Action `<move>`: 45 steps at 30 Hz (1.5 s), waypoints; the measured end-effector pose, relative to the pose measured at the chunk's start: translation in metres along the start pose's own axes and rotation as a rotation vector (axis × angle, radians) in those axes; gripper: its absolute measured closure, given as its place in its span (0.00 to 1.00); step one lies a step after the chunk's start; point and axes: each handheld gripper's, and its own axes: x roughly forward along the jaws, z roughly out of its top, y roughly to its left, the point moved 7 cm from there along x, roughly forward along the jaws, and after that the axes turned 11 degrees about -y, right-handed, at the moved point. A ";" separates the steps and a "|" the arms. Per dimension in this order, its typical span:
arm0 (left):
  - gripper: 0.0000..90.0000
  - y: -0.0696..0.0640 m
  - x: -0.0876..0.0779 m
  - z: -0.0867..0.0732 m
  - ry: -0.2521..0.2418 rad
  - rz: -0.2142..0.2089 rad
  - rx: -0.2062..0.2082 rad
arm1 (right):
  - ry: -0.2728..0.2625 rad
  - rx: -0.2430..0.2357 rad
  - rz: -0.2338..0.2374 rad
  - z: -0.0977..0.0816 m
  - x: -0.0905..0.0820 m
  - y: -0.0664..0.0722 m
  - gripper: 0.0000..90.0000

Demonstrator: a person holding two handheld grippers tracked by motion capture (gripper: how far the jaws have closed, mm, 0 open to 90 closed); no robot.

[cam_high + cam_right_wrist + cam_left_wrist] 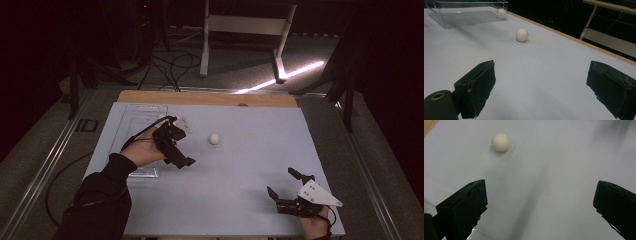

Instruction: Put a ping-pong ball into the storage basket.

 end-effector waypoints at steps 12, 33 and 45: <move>0.00 0.002 0.012 0.015 -0.056 0.056 -0.083 | 0.002 0.005 -0.001 0.000 0.000 0.000 0.09; 0.00 0.002 0.029 0.037 -0.110 0.169 -0.198 | -0.002 0.008 0.002 0.000 0.000 0.000 0.09; 0.00 0.011 0.034 0.046 -0.157 0.286 -0.246 | -0.004 0.006 0.005 0.001 0.000 0.000 0.09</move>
